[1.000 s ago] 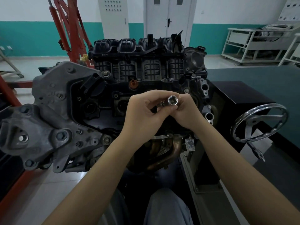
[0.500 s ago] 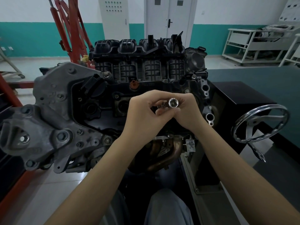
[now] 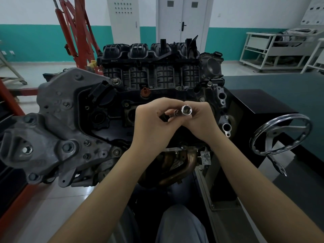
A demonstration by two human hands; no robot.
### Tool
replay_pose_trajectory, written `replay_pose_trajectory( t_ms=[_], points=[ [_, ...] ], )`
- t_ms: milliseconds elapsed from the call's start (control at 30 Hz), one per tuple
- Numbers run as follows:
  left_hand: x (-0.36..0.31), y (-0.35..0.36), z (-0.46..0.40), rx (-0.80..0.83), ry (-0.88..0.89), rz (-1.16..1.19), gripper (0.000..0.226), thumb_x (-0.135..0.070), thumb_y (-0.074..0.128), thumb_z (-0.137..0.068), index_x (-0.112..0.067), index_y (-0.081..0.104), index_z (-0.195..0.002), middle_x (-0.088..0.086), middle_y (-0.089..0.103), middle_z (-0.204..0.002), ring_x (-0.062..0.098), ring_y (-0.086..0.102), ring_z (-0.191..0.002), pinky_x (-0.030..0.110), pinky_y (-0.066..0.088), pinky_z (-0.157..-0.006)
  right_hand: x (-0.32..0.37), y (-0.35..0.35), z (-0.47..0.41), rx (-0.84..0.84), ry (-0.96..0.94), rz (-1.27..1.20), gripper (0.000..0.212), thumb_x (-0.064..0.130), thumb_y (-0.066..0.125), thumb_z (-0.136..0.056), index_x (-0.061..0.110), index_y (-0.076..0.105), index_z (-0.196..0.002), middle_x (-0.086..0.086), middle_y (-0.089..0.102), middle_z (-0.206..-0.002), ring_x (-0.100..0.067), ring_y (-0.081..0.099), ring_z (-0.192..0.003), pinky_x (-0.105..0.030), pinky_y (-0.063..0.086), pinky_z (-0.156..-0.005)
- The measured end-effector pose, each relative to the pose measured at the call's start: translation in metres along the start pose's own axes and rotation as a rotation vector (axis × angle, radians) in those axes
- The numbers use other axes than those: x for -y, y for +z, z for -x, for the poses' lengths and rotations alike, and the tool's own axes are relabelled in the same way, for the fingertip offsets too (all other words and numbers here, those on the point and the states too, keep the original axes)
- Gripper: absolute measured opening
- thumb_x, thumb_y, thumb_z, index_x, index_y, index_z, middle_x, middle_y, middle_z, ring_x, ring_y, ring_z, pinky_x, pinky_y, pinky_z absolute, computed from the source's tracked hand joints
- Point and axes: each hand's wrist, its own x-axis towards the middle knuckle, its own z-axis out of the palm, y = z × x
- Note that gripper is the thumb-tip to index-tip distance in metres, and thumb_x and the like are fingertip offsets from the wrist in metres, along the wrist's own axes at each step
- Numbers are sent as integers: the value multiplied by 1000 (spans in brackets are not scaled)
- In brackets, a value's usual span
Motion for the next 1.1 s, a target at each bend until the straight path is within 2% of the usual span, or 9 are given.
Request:
replay_pose_trajectory(
  t_ms=[167,333,533,667,767,867,967,1033,1100],
  points=[
    [0,0,2,63,-17,101,34,8,72,-77,-15,69,-102,3,73,-95,17,70,-94,36,56,-87,10,2,2,90,-7,0,24,15,61,-85,29,64,-105,34,66,-89,9,64,-88,-8,46,-77],
    [-1,1,0,10,-34,-3,27,-4,82,-71,-18,72,-91,-6,72,-89,9,69,-88,28,56,-83,1,0,0,8,20,16,18,1,74,-78,6,73,-95,4,73,-88,-8,70,-86,-21,52,-78],
    [2,-2,0,15,-32,71,29,3,74,-78,-17,70,-98,-2,73,-93,12,70,-91,31,56,-84,7,-3,0,105,-47,61,32,-3,62,-86,21,62,-107,27,66,-93,7,64,-93,-10,47,-80],
    [2,-3,1,71,-4,35,24,3,76,-76,-9,72,-97,3,73,-93,17,69,-93,33,56,-86,3,-2,2,10,-18,62,21,-1,71,-81,11,71,-98,9,71,-87,-6,70,-86,-23,54,-79],
    [1,0,0,2,-5,-19,25,-3,81,-72,-18,73,-90,-5,72,-88,9,69,-86,27,56,-80,2,-2,2,-31,-8,55,18,0,74,-78,3,73,-96,-4,73,-87,-14,71,-85,-27,55,-78],
    [1,0,0,1,18,8,28,0,76,-77,-20,71,-96,-9,72,-91,6,69,-89,23,55,-82,7,-4,1,69,-23,52,26,0,67,-84,14,66,-106,13,70,-93,0,67,-91,-16,50,-80],
    [3,-2,0,84,-10,128,30,7,70,-80,-15,70,-100,2,73,-96,16,70,-95,32,56,-87,10,-5,-1,129,10,62,31,1,61,-85,24,61,-105,29,67,-85,9,64,-88,-9,47,-77],
    [5,-4,-1,120,-27,173,30,8,72,-78,-11,70,-100,8,73,-96,22,70,-96,39,55,-89,8,-6,-2,85,20,78,27,1,67,-81,24,67,-95,20,70,-82,1,67,-84,-16,51,-75],
    [5,-3,-1,93,-42,119,26,3,79,-73,-9,72,-96,6,73,-92,19,70,-92,36,56,-86,5,-5,-2,52,20,98,18,-3,73,-79,10,74,-91,-1,74,-83,-15,71,-83,-34,57,-76]
  ],
)
